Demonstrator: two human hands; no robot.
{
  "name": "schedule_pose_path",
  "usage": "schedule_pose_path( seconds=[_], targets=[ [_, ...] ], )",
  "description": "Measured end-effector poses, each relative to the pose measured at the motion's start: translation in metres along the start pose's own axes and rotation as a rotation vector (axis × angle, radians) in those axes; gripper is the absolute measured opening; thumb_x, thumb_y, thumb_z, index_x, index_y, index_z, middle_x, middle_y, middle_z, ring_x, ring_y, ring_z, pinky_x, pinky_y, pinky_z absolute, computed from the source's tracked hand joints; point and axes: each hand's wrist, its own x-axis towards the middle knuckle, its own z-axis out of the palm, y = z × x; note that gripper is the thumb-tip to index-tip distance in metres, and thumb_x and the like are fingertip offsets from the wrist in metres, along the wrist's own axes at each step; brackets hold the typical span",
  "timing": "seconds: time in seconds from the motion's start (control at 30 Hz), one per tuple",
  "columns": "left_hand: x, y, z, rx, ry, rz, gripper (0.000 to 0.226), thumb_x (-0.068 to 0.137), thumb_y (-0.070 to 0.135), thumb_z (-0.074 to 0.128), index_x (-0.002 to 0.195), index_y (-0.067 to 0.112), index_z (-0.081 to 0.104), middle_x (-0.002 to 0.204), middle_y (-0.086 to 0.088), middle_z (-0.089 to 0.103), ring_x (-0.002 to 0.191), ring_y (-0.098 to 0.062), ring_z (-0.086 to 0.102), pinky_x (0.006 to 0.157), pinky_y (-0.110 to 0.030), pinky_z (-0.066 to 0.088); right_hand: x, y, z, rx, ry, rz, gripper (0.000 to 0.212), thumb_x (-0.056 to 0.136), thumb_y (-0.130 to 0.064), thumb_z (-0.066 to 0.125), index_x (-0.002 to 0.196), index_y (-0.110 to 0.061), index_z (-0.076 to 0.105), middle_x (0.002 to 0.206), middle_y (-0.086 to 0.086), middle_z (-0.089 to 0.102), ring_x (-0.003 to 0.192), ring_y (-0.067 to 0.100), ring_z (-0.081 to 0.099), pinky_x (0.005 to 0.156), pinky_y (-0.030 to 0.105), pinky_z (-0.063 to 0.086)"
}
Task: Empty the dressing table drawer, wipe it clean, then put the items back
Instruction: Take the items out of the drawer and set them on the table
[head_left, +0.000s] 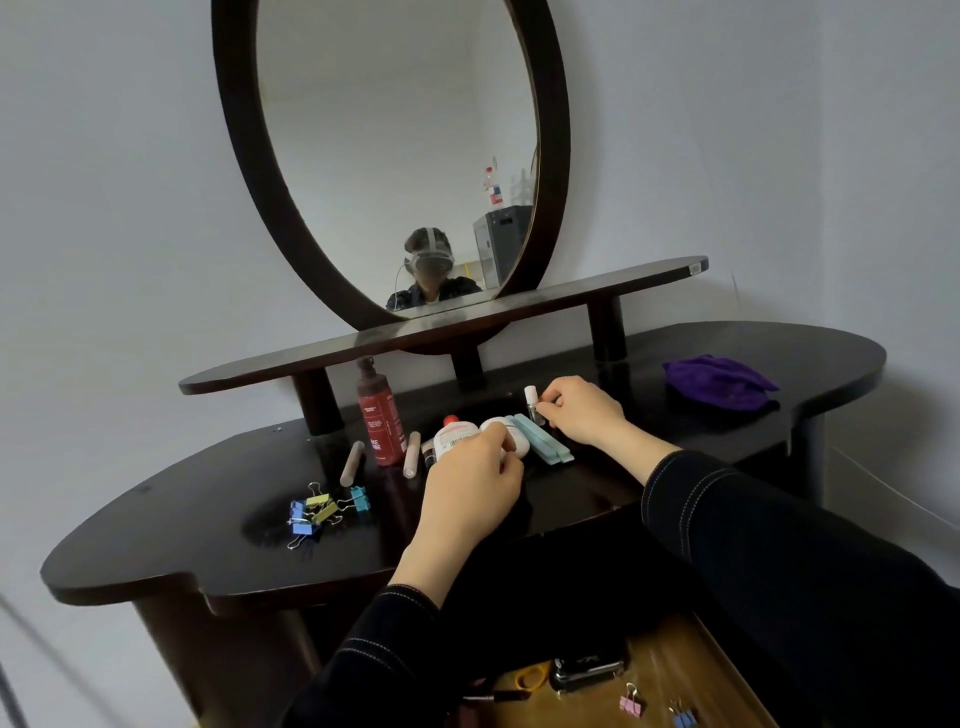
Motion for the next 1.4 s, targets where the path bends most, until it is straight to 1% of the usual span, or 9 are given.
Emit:
schedule_pose_path(
  seconds=[0.2, 0.4, 0.53, 0.7, 0.83, 0.93, 1.1, 1.3, 1.4],
  targets=[
    [-0.009, 0.0, -0.005, 0.023, 0.045, -0.049, 0.011, 0.093, 0.021, 0.048, 0.092, 0.017, 0.058, 0.086, 0.002, 0.06, 0.08, -0.018, 0.06, 0.087, -0.041, 0.048, -0.03, 0.005, -0.014, 0.027, 0.089, 0.105, 0.018, 0.096, -0.02, 0.051, 0.102, -0.025, 0.067, 0.093, -0.002, 0.073, 0.085, 0.017, 0.068, 0.079, 0.037, 0.056],
    [-0.03, 0.01, -0.015, 0.082, -0.101, 0.092, 0.017, 0.094, 0.029, 0.05, 0.103, 0.023, 0.063, 0.105, 0.002, 0.063, 0.093, -0.025, 0.062, 0.076, -0.041, 0.051, -0.086, 0.003, -0.036, 0.098, 0.119, 0.083, 0.017, 0.09, -0.023, 0.055, 0.083, -0.025, 0.07, 0.081, -0.006, 0.072, 0.085, 0.019, 0.068, 0.076, 0.034, 0.054],
    [-0.077, 0.018, -0.002, 0.139, 0.18, 0.28, 0.021, 0.091, 0.021, 0.054, 0.105, 0.016, 0.069, 0.102, -0.004, 0.061, 0.089, -0.03, 0.058, 0.068, -0.042, 0.045, -0.147, 0.013, -0.016, -0.158, 0.423, -0.193, 0.017, 0.092, -0.022, 0.056, 0.087, -0.023, 0.072, 0.092, -0.004, 0.065, 0.089, 0.025, 0.058, 0.07, 0.033, 0.039],
    [-0.161, -0.006, 0.035, 0.097, 0.359, 0.334, 0.034, 0.081, 0.007, 0.057, 0.113, 0.009, 0.067, 0.136, -0.011, 0.057, 0.129, -0.033, 0.05, 0.104, -0.049, 0.041, -0.213, 0.049, 0.003, 0.032, 0.578, -0.482, 0.019, 0.089, -0.007, 0.058, 0.103, -0.012, 0.071, 0.107, 0.002, 0.061, 0.102, 0.017, 0.055, 0.093, 0.022, 0.039],
    [-0.207, -0.027, 0.073, -0.17, 0.107, 0.078, 0.016, 0.089, 0.016, 0.054, 0.104, 0.018, 0.061, 0.098, 0.005, 0.062, 0.088, -0.015, 0.061, 0.07, -0.03, 0.051, -0.252, 0.083, 0.036, 0.086, 0.312, -0.465, 0.015, 0.094, -0.013, 0.051, 0.094, -0.014, 0.066, 0.097, -0.008, 0.056, 0.091, 0.005, 0.055, 0.079, 0.011, 0.039],
    [-0.222, -0.038, 0.111, -0.247, -0.161, -0.209, 0.016, 0.089, 0.018, 0.053, 0.099, 0.026, 0.062, 0.088, 0.014, 0.061, 0.08, -0.013, 0.061, 0.064, -0.027, 0.045, -0.258, 0.104, 0.072, -0.014, -0.019, -0.29, 0.012, 0.098, -0.021, 0.053, 0.098, -0.023, 0.064, 0.1, -0.017, 0.053, 0.084, 0.0, 0.057, 0.07, 0.013, 0.046],
    [-0.231, -0.052, 0.159, -0.53, -0.462, -0.588, 0.017, 0.088, 0.008, 0.051, 0.092, 0.018, 0.065, 0.077, -0.003, 0.069, 0.061, -0.021, 0.066, 0.053, -0.031, 0.051, -0.245, 0.129, 0.133, -0.146, -0.282, 0.093, 0.015, 0.1, -0.031, 0.058, 0.114, -0.027, 0.063, 0.113, -0.008, 0.065, 0.081, 0.001, 0.057, 0.067, 0.019, 0.05],
    [-0.233, -0.066, 0.178, -0.579, -0.604, -0.641, 0.016, 0.097, 0.014, 0.051, 0.095, 0.011, 0.067, 0.078, -0.008, 0.069, 0.059, -0.02, 0.064, 0.053, -0.029, 0.05, -0.222, 0.153, 0.178, -0.192, -0.308, 0.23, 0.042, 0.101, -0.029, 0.059, 0.141, -0.02, 0.051, 0.142, 0.005, 0.053, 0.122, 0.025, 0.059, 0.088, 0.036, 0.057],
    [-0.235, -0.065, 0.177, -0.444, -0.627, -0.538, 0.018, 0.097, 0.016, 0.051, 0.092, 0.01, 0.067, 0.079, -0.007, 0.069, 0.066, -0.025, 0.066, 0.058, -0.035, 0.051, -0.216, 0.162, 0.196, -0.228, -0.311, 0.186, 0.046, 0.101, -0.027, 0.058, 0.146, -0.023, 0.046, 0.152, 0.004, 0.04, 0.121, 0.025, 0.058, 0.082, 0.035, 0.059]
  ],
)
